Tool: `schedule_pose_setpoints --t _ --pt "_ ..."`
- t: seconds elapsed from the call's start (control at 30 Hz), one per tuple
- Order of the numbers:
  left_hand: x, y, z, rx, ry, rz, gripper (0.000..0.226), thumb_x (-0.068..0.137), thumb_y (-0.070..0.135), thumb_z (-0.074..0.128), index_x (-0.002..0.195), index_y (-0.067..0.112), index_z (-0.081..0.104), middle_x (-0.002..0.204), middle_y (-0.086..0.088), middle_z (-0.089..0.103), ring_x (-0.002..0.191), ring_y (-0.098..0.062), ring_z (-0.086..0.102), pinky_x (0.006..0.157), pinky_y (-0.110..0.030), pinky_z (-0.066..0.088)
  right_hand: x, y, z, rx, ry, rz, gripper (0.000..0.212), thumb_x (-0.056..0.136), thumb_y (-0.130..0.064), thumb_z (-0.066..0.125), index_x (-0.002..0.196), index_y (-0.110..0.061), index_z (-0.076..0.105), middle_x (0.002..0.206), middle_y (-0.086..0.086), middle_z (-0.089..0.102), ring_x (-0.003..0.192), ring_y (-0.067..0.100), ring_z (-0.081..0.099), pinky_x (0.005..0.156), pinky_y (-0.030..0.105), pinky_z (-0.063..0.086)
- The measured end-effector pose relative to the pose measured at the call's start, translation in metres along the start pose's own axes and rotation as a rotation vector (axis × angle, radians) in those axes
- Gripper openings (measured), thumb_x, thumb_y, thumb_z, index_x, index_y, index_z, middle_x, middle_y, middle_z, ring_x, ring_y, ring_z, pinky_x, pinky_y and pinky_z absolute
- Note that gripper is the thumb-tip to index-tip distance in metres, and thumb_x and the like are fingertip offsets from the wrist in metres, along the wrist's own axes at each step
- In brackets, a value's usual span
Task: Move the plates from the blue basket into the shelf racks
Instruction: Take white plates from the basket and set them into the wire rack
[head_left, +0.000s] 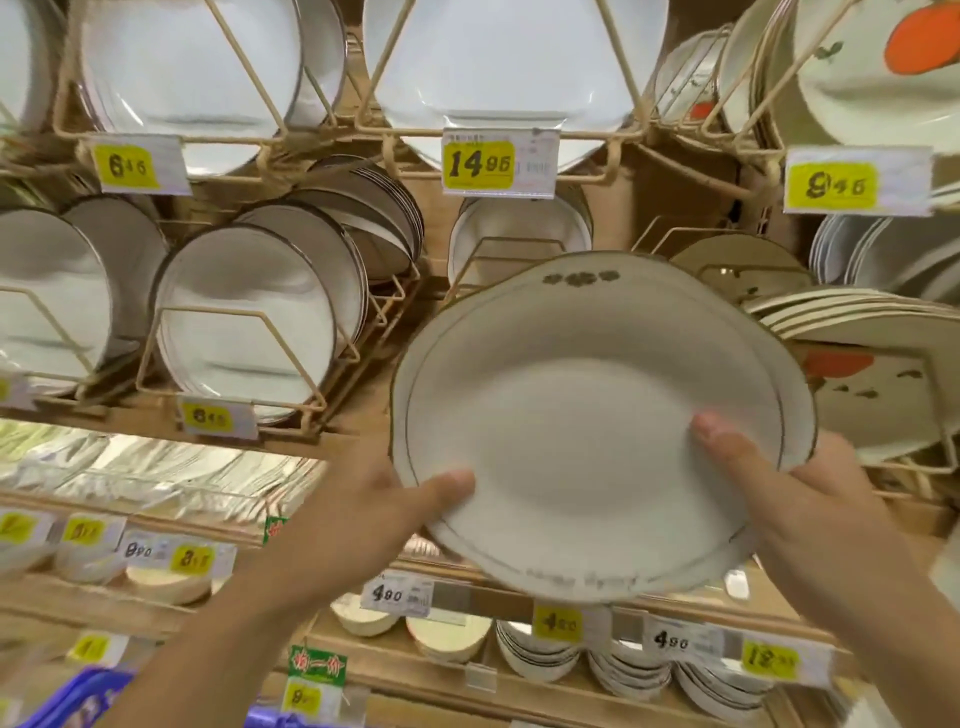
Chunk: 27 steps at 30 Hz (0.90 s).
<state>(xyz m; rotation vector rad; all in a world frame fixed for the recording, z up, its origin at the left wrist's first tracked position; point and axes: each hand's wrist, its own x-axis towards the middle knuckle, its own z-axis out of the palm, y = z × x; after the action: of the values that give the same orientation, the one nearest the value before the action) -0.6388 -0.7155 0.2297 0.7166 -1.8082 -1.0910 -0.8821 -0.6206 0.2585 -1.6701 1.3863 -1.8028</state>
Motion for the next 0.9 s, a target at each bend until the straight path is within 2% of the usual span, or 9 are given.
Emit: schedule_pose_setpoints --t 0.17,0.27,0.33,0.4,0.5,0.6,0.7,0.77,0.9 --pt "0.027 0.038 -0.009 0.176 0.248 0.394 0.024 0.082 0.021 0.064 0.09 0.042 0.073 0.091 0.019 0.074 0.091 -0.003 0.069 0.083 -0.026 0.056 0.018 -0.03 -0.015 -0.4 -0.097 -0.553 0.029 0.096 -0.018 0.048 0.095 -0.044 0.06 0.075 -0.036 0.058 0.067 -0.018 0.05 0.061 -0.003 0.034" --pt "0.035 0.059 -0.018 0.399 0.402 0.652 0.03 0.088 0.017 0.061 0.099 0.044 0.07 0.079 0.027 0.067 0.081 0.011 0.061 0.079 -0.006 0.046 0.033 -0.033 -0.022 -0.542 -0.091 -0.742 0.03 0.097 -0.019 0.042 0.124 -0.023 0.055 0.069 -0.031 0.049 0.065 -0.019 0.044 0.061 -0.005 0.029" --pt "0.04 0.068 -0.022 0.581 0.496 0.794 0.027 0.088 0.017 0.056 0.108 0.031 0.069 0.092 0.035 0.061 0.089 0.024 0.055 0.079 0.001 0.041 0.046 -0.032 -0.018 -0.558 -0.045 -0.865 0.042 0.093 -0.011 0.043 0.134 -0.006 0.051 0.104 -0.026 0.052 0.078 -0.02 0.046 0.074 -0.008 0.028" --pt "0.047 0.073 -0.027 0.612 0.443 0.796 0.031 0.081 0.022 0.058 0.11 0.031 0.065 0.1 0.035 0.061 0.094 0.021 0.057 0.079 -0.005 0.046 0.06 -0.025 -0.012 -0.565 0.028 -0.951 0.046 0.087 0.0 0.045 0.133 -0.002 0.051 0.117 -0.008 0.053 0.096 -0.006 0.052 0.09 -0.003 0.032" --pt "0.069 0.074 -0.039 0.668 0.323 0.561 0.037 0.074 0.021 0.067 0.102 0.045 0.063 0.083 0.026 0.066 0.085 0.002 0.063 0.067 -0.017 0.047 0.081 -0.007 0.005 -0.498 0.15 -0.901 0.053 0.081 0.017 0.05 0.13 -0.003 0.057 0.128 0.001 0.058 0.118 0.019 0.057 0.104 0.022 0.042" --pt "0.098 0.051 -0.043 0.668 0.304 0.495 0.039 0.079 0.009 0.071 0.109 0.034 0.068 0.091 0.017 0.068 0.084 0.0 0.06 0.066 -0.008 0.041 0.093 0.018 0.026 -0.424 0.21 -0.791 0.056 0.077 0.022 0.053 0.127 -0.004 0.06 0.128 0.008 0.062 0.12 0.021 0.057 0.105 0.033 0.043" --pt "0.123 0.028 -0.043 0.738 0.392 0.511 0.033 0.083 0.005 0.065 0.113 0.018 0.07 0.103 -0.002 0.072 0.093 -0.008 0.06 0.066 -0.001 0.036 0.109 0.039 0.04 -0.424 0.23 -0.699 0.064 0.073 0.025 0.052 0.129 -0.007 0.06 0.13 0.005 0.06 0.124 0.02 0.055 0.108 0.035 0.041" --pt "0.139 0.018 -0.046 0.75 0.43 0.5 0.032 0.086 0.007 0.062 0.117 0.014 0.069 0.109 -0.009 0.072 0.1 -0.016 0.063 0.074 -0.016 0.042 0.123 0.046 0.049 -0.408 0.254 -0.613 0.067 0.074 0.026 0.051 0.131 -0.009 0.06 0.132 0.006 0.06 0.126 0.02 0.054 0.109 0.036 0.039" --pt "0.174 0.01 -0.053 0.74 0.522 0.412 0.027 0.083 0.015 0.062 0.108 0.01 0.071 0.101 -0.011 0.072 0.095 -0.021 0.064 0.071 -0.022 0.044 0.155 0.047 0.064 -0.403 0.271 -0.555 0.043 0.087 0.009 0.058 0.126 -0.01 0.062 0.127 0.005 0.063 0.119 0.014 0.055 0.103 0.021 0.04"
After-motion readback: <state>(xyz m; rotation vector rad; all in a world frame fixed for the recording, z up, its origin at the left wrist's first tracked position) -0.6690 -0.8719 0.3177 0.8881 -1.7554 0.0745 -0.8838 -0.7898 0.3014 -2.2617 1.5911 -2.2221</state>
